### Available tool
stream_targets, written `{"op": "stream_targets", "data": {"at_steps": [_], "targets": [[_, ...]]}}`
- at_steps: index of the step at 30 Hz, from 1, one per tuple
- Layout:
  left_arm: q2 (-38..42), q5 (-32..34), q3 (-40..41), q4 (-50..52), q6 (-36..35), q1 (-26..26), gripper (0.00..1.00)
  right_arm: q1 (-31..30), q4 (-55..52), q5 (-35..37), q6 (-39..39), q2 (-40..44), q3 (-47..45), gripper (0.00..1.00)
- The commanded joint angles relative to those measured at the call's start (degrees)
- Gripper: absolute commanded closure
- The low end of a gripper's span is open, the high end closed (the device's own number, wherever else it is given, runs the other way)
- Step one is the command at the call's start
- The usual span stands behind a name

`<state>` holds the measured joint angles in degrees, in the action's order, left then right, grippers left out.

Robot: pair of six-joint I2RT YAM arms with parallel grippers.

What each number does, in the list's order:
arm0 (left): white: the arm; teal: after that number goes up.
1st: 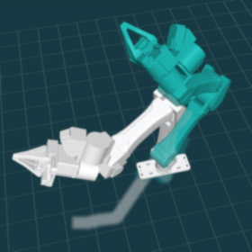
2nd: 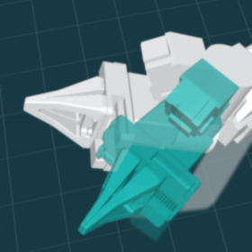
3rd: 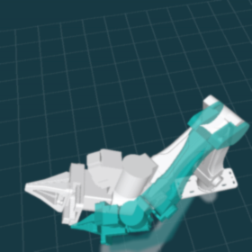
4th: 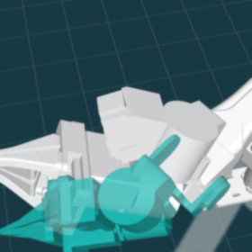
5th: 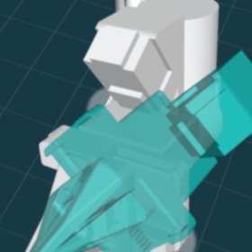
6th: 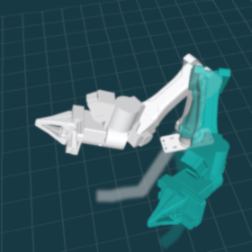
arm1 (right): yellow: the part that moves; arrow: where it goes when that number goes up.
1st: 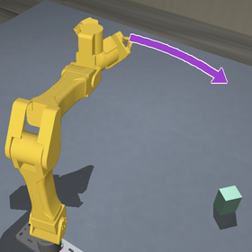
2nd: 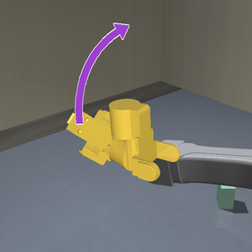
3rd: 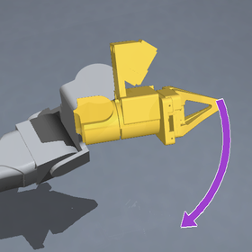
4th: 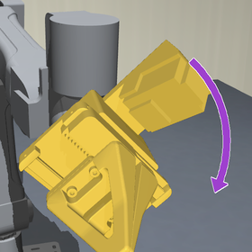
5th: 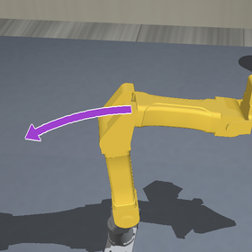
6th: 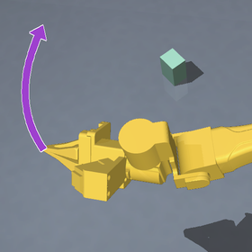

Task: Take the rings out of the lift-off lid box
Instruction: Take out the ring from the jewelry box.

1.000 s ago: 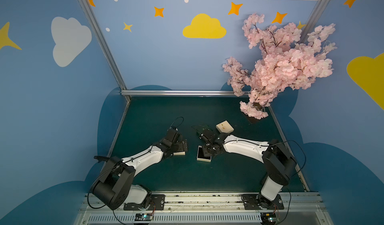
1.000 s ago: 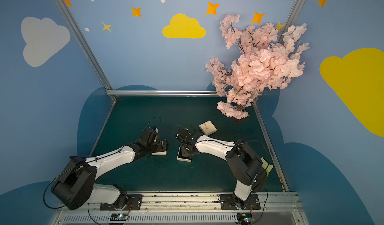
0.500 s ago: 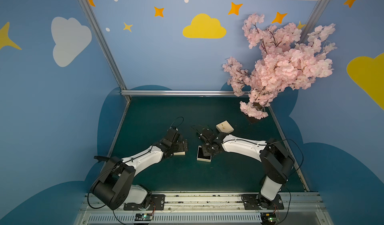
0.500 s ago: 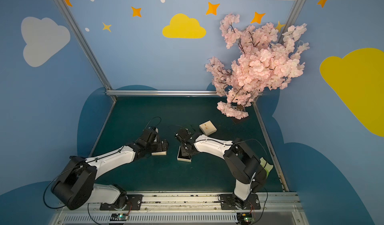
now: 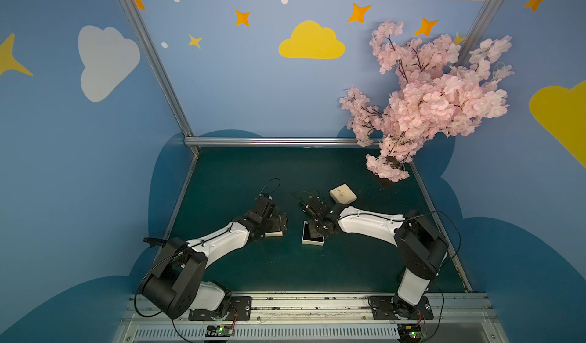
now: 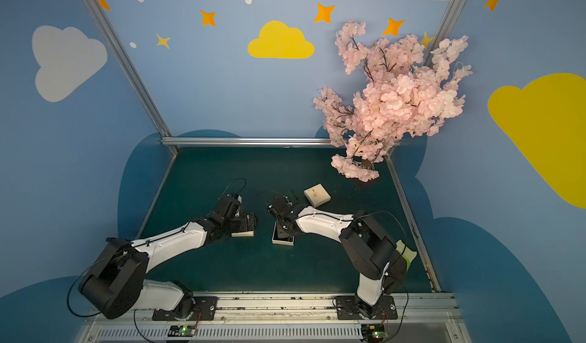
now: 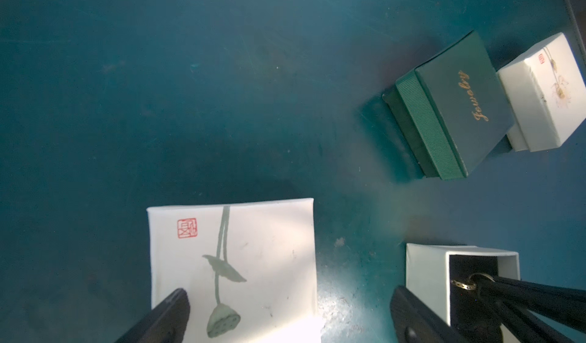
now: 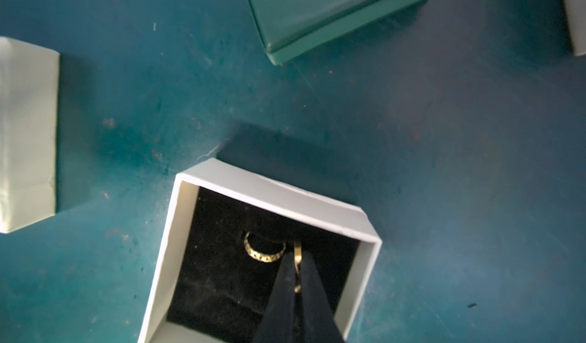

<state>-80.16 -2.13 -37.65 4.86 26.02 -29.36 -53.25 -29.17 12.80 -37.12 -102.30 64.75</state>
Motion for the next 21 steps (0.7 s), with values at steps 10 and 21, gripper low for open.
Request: {"op": "stream_targets", "data": {"at_steps": [10, 21], "targets": [[-0.04, -0.29, -0.31, -0.73, 0.6, 0.01, 0.01, -0.62, 4.21, 2.31, 1.94, 5.51, -3.05, 0.97], [-0.17, -0.95, -0.32, -1.0, 0.61, -0.03, 0.01, -0.62, 5.27, 3.97, 1.76, 7.91, -4.37, 0.97]]}}
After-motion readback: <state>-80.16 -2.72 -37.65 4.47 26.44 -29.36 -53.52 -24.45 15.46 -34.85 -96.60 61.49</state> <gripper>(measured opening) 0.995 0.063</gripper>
